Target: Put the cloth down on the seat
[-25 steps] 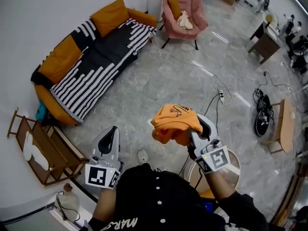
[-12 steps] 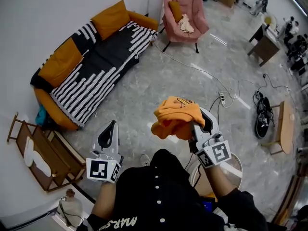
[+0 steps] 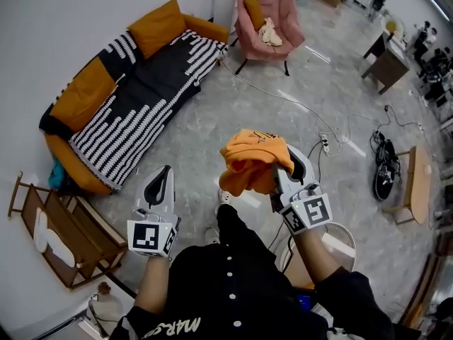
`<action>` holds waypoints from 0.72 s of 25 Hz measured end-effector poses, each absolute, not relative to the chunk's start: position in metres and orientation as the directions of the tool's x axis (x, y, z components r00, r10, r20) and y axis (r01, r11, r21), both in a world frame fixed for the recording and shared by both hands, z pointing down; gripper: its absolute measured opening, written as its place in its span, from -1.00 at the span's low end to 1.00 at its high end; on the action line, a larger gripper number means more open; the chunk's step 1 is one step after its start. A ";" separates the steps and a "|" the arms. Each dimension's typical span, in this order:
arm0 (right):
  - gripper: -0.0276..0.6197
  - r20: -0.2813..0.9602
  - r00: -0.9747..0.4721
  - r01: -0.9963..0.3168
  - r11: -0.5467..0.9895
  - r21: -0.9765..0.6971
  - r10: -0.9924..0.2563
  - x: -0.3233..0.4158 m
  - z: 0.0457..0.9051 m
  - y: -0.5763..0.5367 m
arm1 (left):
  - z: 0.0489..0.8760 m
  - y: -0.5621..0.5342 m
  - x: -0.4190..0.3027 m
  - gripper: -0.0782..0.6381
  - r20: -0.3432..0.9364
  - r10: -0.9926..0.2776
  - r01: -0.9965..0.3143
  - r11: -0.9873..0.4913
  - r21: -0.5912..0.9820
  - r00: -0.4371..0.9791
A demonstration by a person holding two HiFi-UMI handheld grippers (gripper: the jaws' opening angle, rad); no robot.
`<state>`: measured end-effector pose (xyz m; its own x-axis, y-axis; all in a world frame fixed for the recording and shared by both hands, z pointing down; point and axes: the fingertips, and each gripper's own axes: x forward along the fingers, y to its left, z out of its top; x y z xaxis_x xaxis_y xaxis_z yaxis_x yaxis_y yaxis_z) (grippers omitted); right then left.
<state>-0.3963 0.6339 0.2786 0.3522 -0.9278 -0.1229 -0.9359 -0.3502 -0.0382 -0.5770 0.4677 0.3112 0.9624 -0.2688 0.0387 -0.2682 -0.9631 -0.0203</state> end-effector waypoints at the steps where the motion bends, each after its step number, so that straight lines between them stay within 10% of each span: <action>1: -0.66 -0.122 0.357 -0.934 -0.355 -0.039 -0.926 -0.391 0.280 0.630 | 0.311 0.465 -0.571 -0.78 0.037 -0.264 -0.264 -0.964 -0.024 0.964; 18: -0.66 -0.080 0.357 -0.934 -0.355 -0.029 -0.931 -0.303 0.303 0.557 | 0.335 0.393 -0.483 -0.78 0.063 -0.277 -0.276 -0.961 -0.020 0.959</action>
<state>-0.3034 0.5566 0.3029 0.3566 -0.9308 -0.0803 -0.9343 -0.3554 -0.0287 -0.4825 0.3929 0.3351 0.9588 -0.2772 0.0627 -0.2764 -0.9608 -0.0199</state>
